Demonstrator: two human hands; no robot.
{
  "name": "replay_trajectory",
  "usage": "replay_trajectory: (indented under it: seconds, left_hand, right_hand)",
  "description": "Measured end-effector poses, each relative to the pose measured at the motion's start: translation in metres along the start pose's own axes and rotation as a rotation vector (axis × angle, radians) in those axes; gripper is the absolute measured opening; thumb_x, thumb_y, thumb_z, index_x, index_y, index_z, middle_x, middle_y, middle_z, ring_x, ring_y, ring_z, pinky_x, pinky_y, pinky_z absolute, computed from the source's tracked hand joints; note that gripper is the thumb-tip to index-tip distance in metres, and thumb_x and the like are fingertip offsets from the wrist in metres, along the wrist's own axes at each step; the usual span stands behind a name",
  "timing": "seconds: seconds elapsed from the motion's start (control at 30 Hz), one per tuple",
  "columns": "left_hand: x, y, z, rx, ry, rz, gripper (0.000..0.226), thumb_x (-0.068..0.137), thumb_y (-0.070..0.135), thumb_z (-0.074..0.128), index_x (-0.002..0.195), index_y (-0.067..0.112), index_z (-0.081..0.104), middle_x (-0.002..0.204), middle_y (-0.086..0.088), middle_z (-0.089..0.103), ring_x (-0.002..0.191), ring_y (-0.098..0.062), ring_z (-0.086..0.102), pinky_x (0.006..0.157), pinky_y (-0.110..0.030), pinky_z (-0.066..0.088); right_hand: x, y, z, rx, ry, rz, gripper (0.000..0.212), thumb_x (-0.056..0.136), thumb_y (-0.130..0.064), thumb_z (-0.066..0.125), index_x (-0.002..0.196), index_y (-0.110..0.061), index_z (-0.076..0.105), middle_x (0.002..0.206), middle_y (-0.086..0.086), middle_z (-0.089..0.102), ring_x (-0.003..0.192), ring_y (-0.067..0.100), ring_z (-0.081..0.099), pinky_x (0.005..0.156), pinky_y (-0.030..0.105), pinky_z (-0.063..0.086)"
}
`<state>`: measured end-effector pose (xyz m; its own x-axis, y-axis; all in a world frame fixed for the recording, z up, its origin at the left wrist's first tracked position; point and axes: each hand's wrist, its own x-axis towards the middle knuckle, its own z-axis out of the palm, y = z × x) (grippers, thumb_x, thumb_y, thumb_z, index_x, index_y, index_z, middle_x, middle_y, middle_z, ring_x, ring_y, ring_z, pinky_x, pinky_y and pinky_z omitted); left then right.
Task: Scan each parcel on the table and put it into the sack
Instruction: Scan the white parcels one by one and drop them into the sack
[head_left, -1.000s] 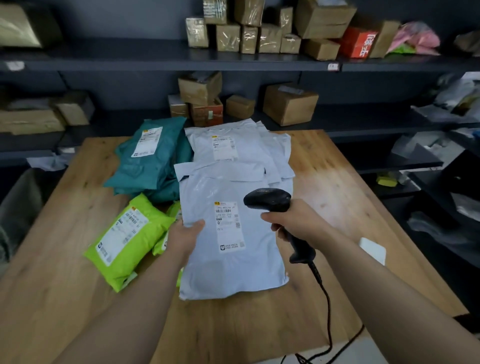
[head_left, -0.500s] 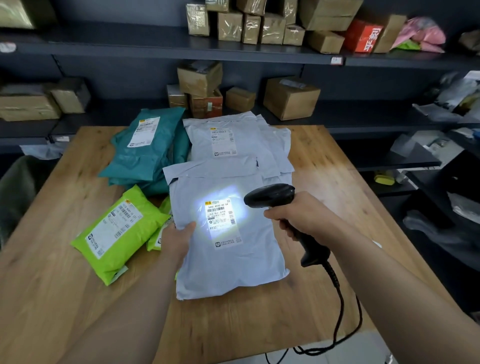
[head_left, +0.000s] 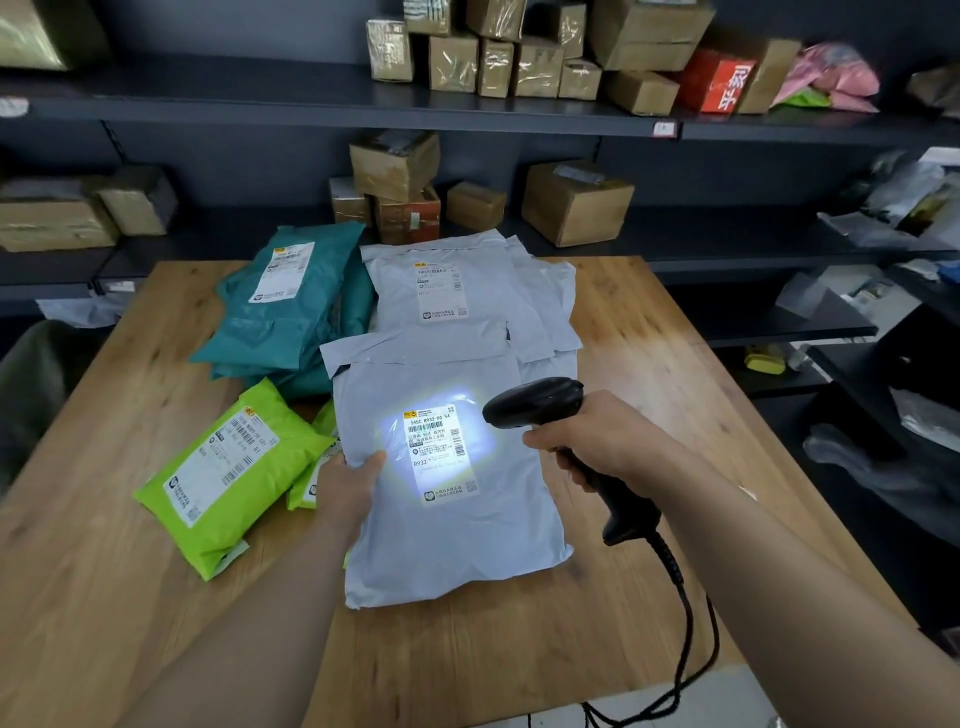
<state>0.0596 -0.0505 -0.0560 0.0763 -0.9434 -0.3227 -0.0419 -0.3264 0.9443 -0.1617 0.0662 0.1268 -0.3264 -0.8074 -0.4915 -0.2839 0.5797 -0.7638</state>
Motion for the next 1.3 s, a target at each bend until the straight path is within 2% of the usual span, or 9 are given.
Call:
replay_trajectory:
  seconds: [0.23,0.47,0.63,0.8,0.97,1.03,1.1,1.17,1.3]
  left_hand:
    - [0.001,-0.002,0.001,0.015,0.001,0.000,0.011,0.087,0.012,0.068,0.097,0.009,0.063,0.092,-0.007,0.065,0.083,-0.026,0.061,0.077,-0.035,0.047]
    - [0.002,-0.004,0.001,0.036,0.002,0.009,0.014,0.087,0.012,0.067,0.102,0.011,0.064,0.087,0.000,0.065,0.076,-0.017,0.060,0.074,-0.033,0.046]
    - [0.002,-0.003,0.001,0.082,0.001,0.023,0.011,0.088,0.013,0.065,0.098,0.013,0.062,0.095,-0.005,0.065,0.085,-0.025,0.061,0.080,-0.037,0.050]
    - [0.001,-0.002,0.004,0.058,0.042,0.019,0.022,0.089,0.013,0.066,0.110,0.009,0.060,0.096,-0.002,0.060,0.071,-0.004,0.053,0.058,-0.021,0.041]
    - [-0.002,0.003,0.003,0.058,0.022,0.005,0.028,0.089,0.013,0.066,0.115,0.003,0.062,0.101,-0.004,0.062,0.073,-0.010,0.056,0.070,-0.027,0.044]
    - [-0.007,0.014,0.001,0.024,0.004,0.003,0.019,0.089,0.013,0.067,0.106,0.008,0.063,0.101,-0.006,0.065,0.077,-0.015,0.060,0.070,-0.028,0.046]
    - [-0.016,0.032,-0.004,-0.024,-0.010,0.001,0.013,0.087,0.014,0.068,0.100,0.011,0.064,0.095,-0.004,0.068,0.072,-0.012,0.064,0.060,-0.024,0.048]
    - [-0.029,0.055,-0.014,-0.076,-0.029,0.026,0.009,0.086,0.013,0.070,0.094,0.011,0.067,0.087,0.000,0.071,0.066,-0.010,0.068,0.052,-0.022,0.051]
    - [-0.053,0.114,-0.061,-0.193,-0.101,0.117,0.010,0.086,0.010,0.069,0.096,0.011,0.071,0.083,0.003,0.076,0.071,-0.009,0.072,0.056,-0.019,0.055]
  right_hand:
    - [-0.001,0.002,0.002,0.094,0.006,-0.005,0.018,0.079,-0.017,0.073,0.076,-0.008,0.059,0.054,0.004,0.050,0.040,0.015,0.045,0.042,0.023,0.041]
    - [-0.003,0.007,0.014,0.172,-0.011,0.037,0.022,0.083,-0.015,0.071,0.074,-0.006,0.054,0.058,0.008,0.049,0.042,0.018,0.045,0.044,0.024,0.040]
    - [-0.004,0.010,0.015,0.196,-0.017,0.070,0.025,0.085,-0.016,0.070,0.069,-0.008,0.053,0.059,0.007,0.049,0.041,0.016,0.045,0.043,0.023,0.040]
    - [-0.003,0.014,0.016,0.226,-0.007,0.063,0.023,0.083,-0.015,0.071,0.071,-0.007,0.053,0.059,0.008,0.051,0.041,0.018,0.045,0.046,0.026,0.040]
    - [0.001,0.018,0.016,0.259,0.020,-0.011,0.015,0.084,-0.016,0.070,0.081,-0.007,0.058,0.062,0.009,0.058,0.041,0.016,0.051,0.044,0.024,0.045]
    - [0.004,0.017,0.017,0.308,0.001,-0.028,0.018,0.084,-0.019,0.072,0.096,-0.010,0.062,0.074,0.013,0.065,0.049,0.019,0.062,0.047,0.025,0.051]
    - [0.010,0.017,0.019,0.367,-0.036,-0.027,0.029,0.083,-0.023,0.075,0.108,-0.013,0.063,0.089,0.012,0.067,0.071,0.024,0.072,0.056,0.030,0.057]
    - [0.016,0.015,0.025,0.415,-0.078,-0.021,0.035,0.082,-0.026,0.077,0.112,-0.014,0.064,0.095,0.008,0.066,0.088,0.026,0.071,0.064,0.035,0.059]
    - [0.023,0.003,0.049,0.511,-0.177,-0.031,0.021,0.083,-0.023,0.074,0.099,-0.010,0.069,0.069,-0.002,0.063,0.061,0.012,0.061,0.055,0.027,0.051]
